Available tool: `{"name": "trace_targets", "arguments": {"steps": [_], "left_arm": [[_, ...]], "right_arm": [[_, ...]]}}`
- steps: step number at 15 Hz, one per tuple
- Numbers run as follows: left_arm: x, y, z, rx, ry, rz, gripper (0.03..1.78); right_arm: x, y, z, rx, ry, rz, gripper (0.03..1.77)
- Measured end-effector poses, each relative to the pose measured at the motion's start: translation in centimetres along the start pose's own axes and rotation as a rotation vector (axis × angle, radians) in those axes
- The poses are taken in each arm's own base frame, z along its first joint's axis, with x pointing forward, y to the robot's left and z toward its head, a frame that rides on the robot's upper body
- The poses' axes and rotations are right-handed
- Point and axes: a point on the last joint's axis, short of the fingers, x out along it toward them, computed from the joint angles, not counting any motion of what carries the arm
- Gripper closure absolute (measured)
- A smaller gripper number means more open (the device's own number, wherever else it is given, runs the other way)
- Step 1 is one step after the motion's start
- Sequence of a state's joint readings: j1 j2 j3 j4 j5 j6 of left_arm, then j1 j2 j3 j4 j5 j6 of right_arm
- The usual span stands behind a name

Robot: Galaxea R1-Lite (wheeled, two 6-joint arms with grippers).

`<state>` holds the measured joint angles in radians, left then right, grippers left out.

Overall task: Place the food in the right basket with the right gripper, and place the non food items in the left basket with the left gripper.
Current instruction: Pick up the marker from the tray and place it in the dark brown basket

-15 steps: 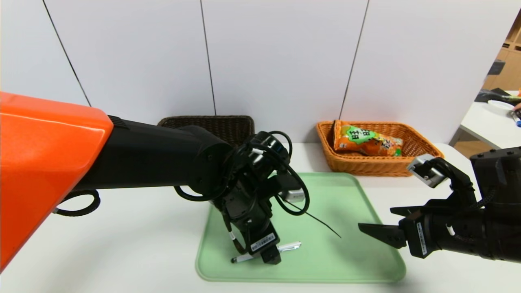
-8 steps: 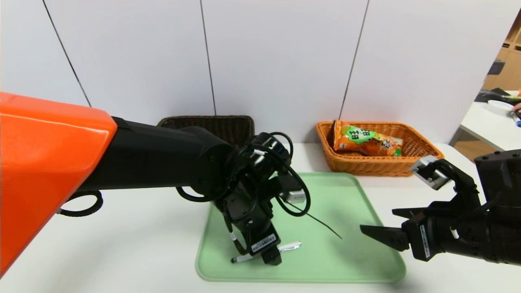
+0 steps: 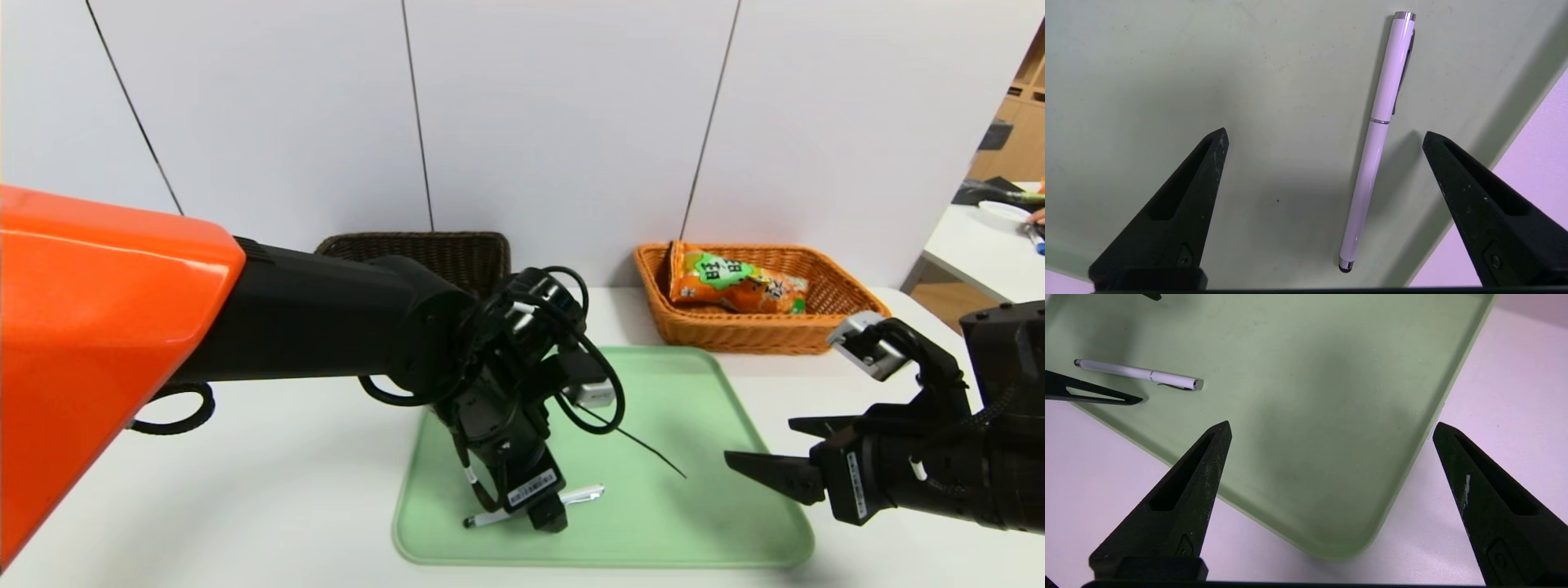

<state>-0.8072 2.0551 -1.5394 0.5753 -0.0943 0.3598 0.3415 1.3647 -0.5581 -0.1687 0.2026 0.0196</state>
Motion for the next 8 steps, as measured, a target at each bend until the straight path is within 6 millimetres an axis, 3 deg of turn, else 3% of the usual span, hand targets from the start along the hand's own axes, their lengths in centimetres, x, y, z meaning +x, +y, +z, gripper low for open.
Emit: {"name": "trace_targets", "arguments": {"steps": [8], "left_arm": [[0.3,0.0,0.04,0.004,0.004,0.0,0.12]], "right_arm": [[-0.08,0.02,0.02,-0.002,-0.004,0.0,0.1]]}}
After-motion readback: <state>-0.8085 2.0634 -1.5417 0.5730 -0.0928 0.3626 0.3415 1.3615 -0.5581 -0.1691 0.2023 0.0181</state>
